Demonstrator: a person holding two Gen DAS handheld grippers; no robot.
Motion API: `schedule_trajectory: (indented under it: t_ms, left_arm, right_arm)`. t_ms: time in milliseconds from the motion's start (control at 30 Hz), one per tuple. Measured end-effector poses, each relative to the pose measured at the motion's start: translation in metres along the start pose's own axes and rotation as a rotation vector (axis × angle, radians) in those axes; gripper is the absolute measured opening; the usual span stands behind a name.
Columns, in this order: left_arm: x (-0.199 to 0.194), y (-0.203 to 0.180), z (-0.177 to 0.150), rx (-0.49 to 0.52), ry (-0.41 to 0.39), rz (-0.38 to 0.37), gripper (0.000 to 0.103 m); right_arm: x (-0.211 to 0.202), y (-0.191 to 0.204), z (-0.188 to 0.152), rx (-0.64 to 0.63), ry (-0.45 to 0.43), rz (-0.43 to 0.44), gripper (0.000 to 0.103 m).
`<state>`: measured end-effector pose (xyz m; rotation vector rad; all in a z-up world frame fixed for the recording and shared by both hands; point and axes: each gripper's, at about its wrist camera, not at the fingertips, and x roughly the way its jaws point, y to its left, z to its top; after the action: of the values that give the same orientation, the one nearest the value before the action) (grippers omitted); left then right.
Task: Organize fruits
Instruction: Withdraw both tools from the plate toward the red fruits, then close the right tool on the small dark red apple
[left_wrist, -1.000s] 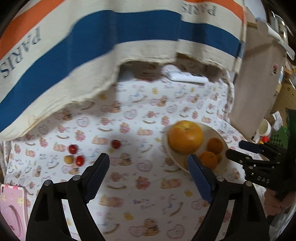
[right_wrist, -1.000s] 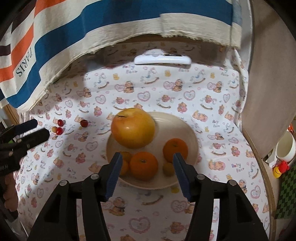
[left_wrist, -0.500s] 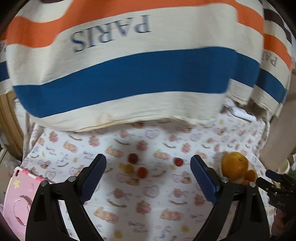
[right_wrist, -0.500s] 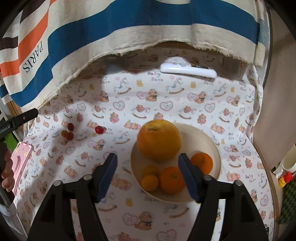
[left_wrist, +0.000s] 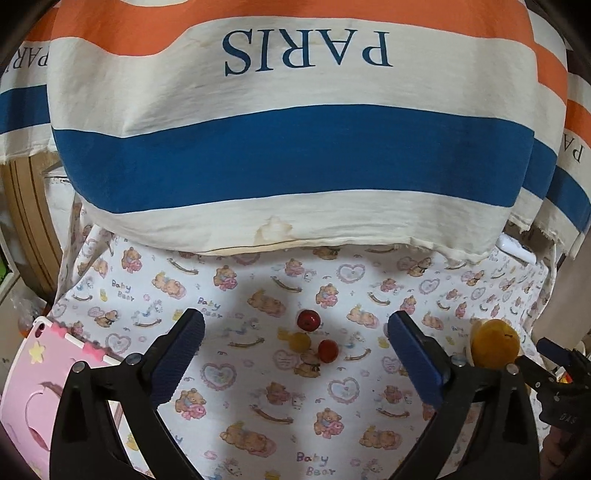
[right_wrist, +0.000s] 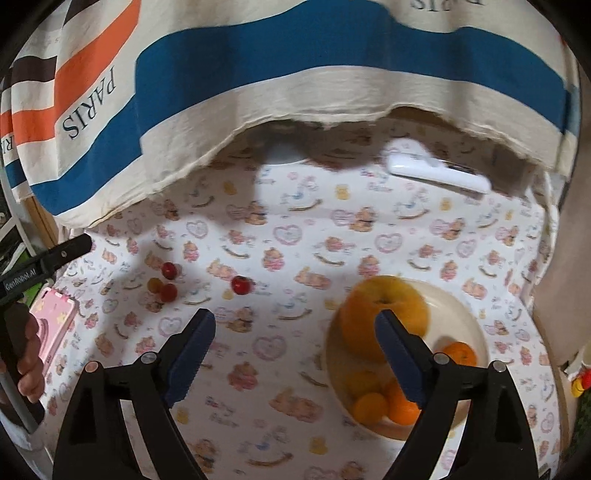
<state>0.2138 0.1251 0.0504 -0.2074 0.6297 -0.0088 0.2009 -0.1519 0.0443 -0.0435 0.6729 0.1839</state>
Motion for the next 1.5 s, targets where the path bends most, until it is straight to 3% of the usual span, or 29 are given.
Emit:
schedule_trajectory:
  t_ms: [333,667,867,1100,1167,1367,1467,1500]
  left_arm:
    - [0.011,0.003,-0.005,0.006,0.027,0.019,0.099]
    - [0.036,0.011,-0.012,-0.012,0.109,0.030,0.099]
    - [0.047,0.014,-0.015,-0.021,0.150,0.032,0.099]
    - [0.062,0.026,-0.019,-0.028,0.175,0.090,0.099]
    - [0.066,0.031,-0.019,-0.048,0.185,0.095,0.099]
    - [0.067,0.030,-0.020,-0.044,0.193,0.083,0.099]
    - [0.065,0.026,-0.020,-0.031,0.188,0.080,0.099]
    - [0.065,0.026,-0.021,-0.027,0.187,0.083,0.099]
  right_arm:
    - [0.021,0.028,0.010,-0.033,0.000,0.028,0.091]
    - [0.054,0.055,0.014,-0.054,0.059,0.052,0.091]
    - [0.116,0.057,0.031,0.003,0.283,0.077,0.091]
    - [0.170,0.051,0.041,0.129,0.451,0.125,0.091]
    - [0.180,0.048,0.043,0.158,0.474,0.114,0.085]
    - [0.206,0.044,0.040,0.156,0.552,0.072,0.054]
    - [0.206,0.045,0.041,0.140,0.533,0.059,0.045]
    - [0.206,0.045,0.042,0.138,0.537,0.066,0.037]
